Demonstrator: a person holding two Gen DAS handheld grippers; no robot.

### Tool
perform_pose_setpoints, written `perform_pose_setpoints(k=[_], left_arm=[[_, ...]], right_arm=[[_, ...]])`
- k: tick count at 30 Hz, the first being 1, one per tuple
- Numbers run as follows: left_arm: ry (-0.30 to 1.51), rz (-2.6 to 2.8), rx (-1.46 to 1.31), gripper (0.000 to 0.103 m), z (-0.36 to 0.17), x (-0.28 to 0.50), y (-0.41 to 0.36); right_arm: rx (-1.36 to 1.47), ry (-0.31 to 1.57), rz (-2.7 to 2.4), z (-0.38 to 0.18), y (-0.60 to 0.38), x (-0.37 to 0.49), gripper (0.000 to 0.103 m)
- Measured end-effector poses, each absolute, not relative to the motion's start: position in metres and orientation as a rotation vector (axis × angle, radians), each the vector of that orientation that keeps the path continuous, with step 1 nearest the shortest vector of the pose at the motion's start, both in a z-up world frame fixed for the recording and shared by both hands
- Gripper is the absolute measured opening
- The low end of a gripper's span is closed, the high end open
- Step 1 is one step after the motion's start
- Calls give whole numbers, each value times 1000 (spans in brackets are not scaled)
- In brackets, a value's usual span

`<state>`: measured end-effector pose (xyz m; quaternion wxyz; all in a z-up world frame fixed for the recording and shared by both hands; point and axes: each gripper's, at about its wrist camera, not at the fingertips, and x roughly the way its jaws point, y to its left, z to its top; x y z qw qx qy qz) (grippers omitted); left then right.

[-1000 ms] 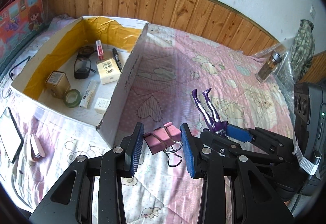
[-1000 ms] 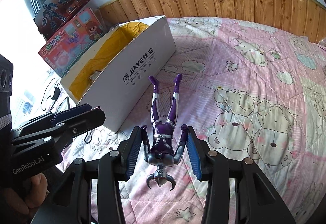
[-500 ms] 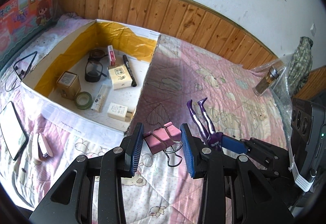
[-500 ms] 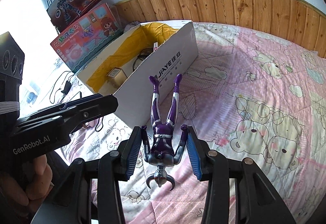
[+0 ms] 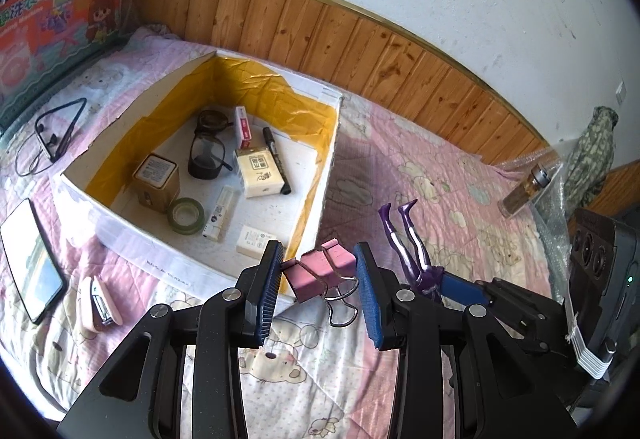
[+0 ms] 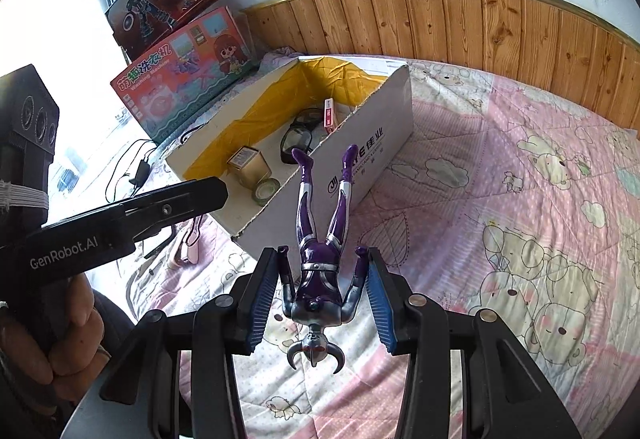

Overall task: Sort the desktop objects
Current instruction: 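Lift and carry the pink clip and purple figure over the box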

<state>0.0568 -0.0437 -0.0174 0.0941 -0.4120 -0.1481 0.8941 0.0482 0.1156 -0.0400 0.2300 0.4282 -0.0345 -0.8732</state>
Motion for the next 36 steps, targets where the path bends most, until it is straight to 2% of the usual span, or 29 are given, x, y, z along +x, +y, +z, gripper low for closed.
perform_pose_setpoints(k=[19,36], left_arm=[[-516,2637,-1261,38,-21,8,-71],[-449,2570,-1423,38,-46,-38,-68]], right_arm=[[1157,5,-2384,-26,90,1,45],[1153,51,-2357,-11,73,-51,45]])
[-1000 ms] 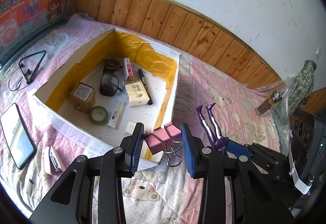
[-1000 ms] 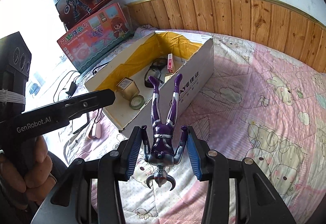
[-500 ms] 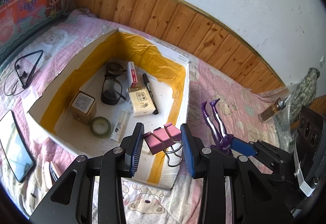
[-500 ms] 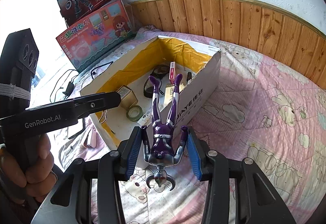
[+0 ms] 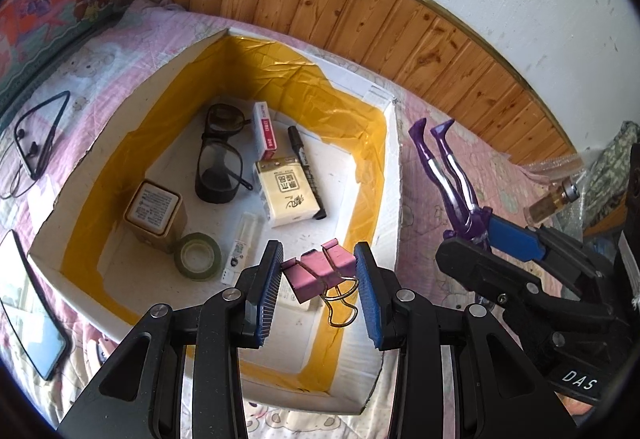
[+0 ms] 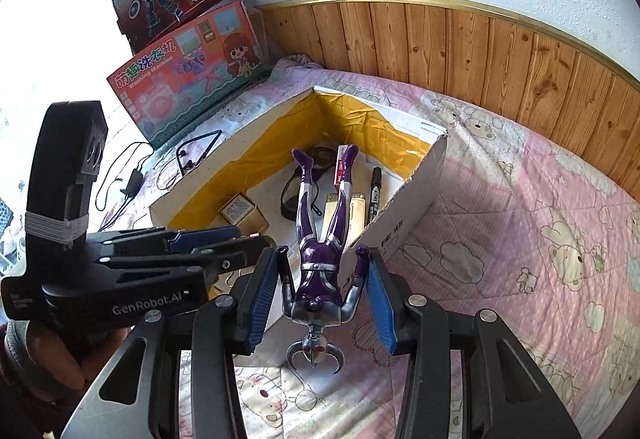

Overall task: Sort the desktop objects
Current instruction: 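Lift and carry the pink clip and purple figure over the box, then lower the clip into the box and open the left gripper while right releases the figure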

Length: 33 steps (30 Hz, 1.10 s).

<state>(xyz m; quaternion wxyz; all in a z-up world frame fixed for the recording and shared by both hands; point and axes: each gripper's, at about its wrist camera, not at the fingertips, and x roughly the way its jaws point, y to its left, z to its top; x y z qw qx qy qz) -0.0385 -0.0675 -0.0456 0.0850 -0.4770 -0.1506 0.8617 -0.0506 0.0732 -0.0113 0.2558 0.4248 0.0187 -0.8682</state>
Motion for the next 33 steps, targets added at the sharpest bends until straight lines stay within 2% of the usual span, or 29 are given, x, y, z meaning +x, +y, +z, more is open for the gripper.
perform_pose_setpoints(k=[19,33], left_arm=[[-410,2506,-1561,38,-78,-73,-70],[-378,2480,-1594,38,-82,-84,-66]], right_arm=[[1238,150,-2328,-19,42,-133,45],[1353,361,-2266,-49,12,-187,45]])
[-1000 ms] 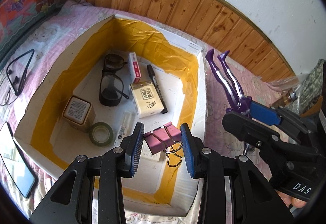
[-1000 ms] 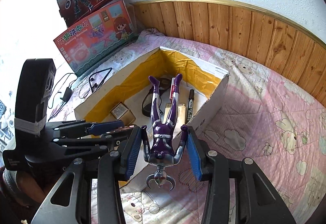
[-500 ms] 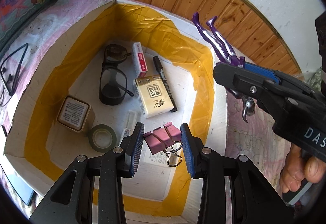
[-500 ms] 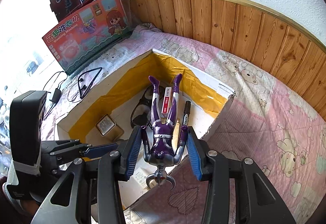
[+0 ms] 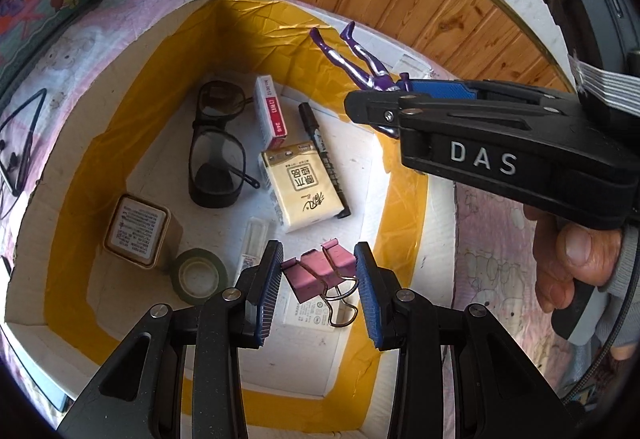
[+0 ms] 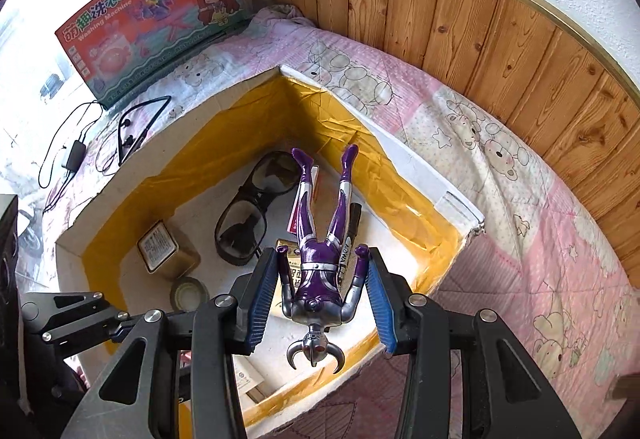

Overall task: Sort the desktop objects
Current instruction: 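Lower the clip into the box and open the left gripper while right releases the figure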

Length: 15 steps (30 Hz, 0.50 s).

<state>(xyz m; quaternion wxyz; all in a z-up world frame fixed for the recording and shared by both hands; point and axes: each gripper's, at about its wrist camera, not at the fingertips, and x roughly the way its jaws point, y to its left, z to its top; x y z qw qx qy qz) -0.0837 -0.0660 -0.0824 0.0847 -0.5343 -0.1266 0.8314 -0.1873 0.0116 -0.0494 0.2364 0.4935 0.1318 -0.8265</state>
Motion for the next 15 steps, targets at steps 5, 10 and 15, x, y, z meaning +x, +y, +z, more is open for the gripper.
perform_pose_setpoints(k=[5,10,15], left_arm=[[-395,2458,-1622,38,-88,-89,-68],[-486,2395,-1667,38,-98,-96,-72],[-533,2384,-1672,38,-99,-101,-75]], right_arm=[[1389,451,-2233,-58,-1,-203,45],[1439,545,-2191,-70,-10,-217,45],[1465,622,-2155,-80,-17,-226,46]])
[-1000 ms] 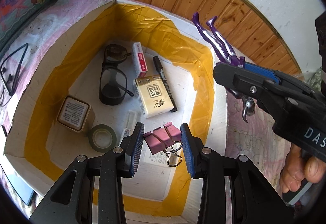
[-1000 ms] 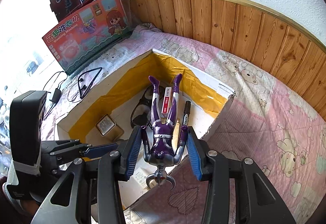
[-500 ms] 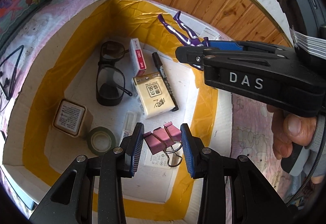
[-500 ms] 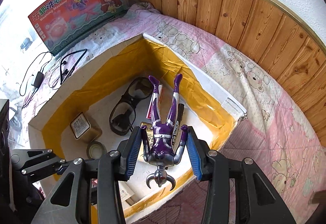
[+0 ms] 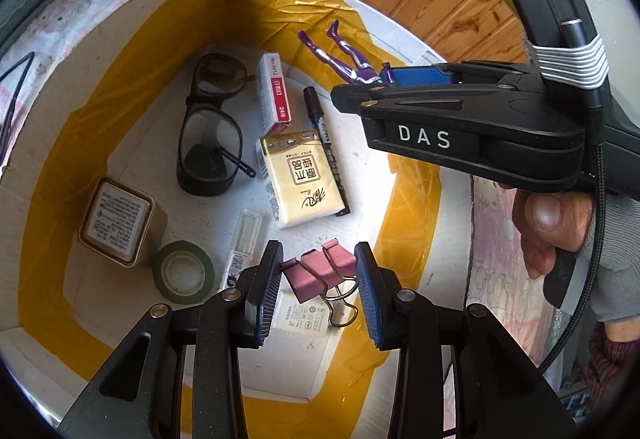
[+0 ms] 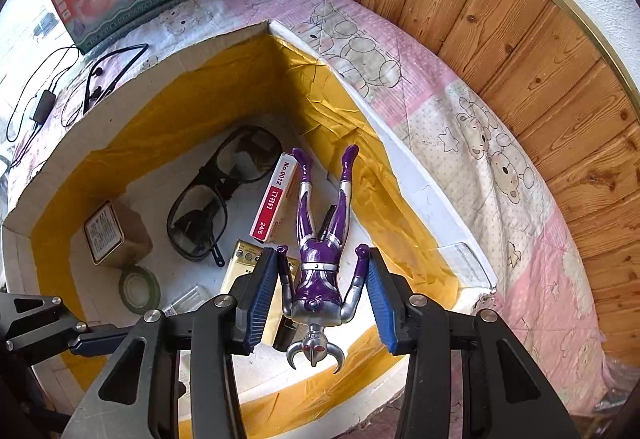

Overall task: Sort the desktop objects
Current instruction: 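Lower the clip into the box and open the left gripper while right releases the figure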

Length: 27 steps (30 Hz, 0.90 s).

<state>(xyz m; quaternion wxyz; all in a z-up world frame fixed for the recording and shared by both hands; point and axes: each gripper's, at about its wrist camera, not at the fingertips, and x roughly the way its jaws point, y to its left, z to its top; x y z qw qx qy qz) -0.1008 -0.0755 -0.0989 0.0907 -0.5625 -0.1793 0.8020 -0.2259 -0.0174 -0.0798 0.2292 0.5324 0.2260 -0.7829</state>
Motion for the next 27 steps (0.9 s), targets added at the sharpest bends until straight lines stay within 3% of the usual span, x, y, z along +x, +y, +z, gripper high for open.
perform_pose_setpoints(k=[27], left_arm=[[-472,2452,-1664,43,-84,-100,-76]], right_arm=[[1472,703,-2134,-75,-10,-208,51]])
